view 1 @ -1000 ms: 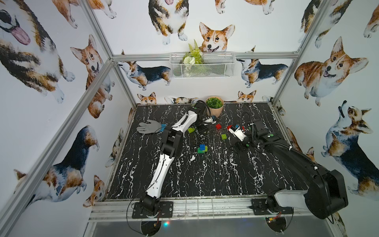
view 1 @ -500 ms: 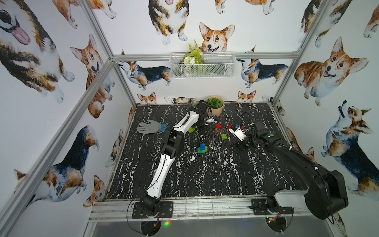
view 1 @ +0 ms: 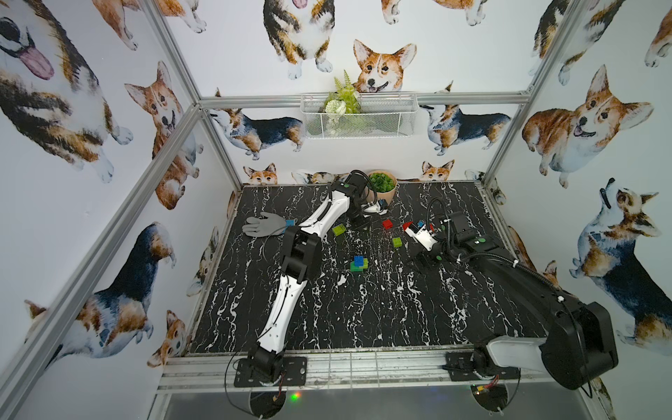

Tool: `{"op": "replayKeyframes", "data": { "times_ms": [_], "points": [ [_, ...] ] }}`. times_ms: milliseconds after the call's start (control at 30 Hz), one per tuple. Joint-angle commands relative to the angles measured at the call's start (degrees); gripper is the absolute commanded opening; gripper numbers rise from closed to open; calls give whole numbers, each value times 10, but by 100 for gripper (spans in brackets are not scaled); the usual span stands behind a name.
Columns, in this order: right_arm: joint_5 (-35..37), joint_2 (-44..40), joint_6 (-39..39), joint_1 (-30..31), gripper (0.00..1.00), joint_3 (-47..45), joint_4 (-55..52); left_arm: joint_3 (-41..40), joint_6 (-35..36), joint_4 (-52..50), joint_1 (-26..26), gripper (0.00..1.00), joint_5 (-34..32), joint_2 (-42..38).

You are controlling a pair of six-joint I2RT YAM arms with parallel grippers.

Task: Assemble the letter s with lego
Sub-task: Pick up the lego brick from the center of the board, then place the lego brick at the center of the board.

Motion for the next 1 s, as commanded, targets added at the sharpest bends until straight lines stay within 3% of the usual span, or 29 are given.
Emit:
{"op": "replayKeyframes", "data": {
  "times_ms": [0, 433, 600, 967],
  "points": [
    [-19, -5, 11, 0, 87, -5, 16, -44, 68, -62, -2, 24, 18, -49],
    [-38, -2, 21, 1, 87, -17, 49, -350, 145, 14, -9, 24, 6, -297],
    [-35, -2, 23, 1, 87, -25, 59, -403, 142, 43, -26, 24, -7, -327],
    [-19, -9, 31, 0, 87, -42, 69, -430, 135, 72, -46, 22, -24, -313]
  ]
}}
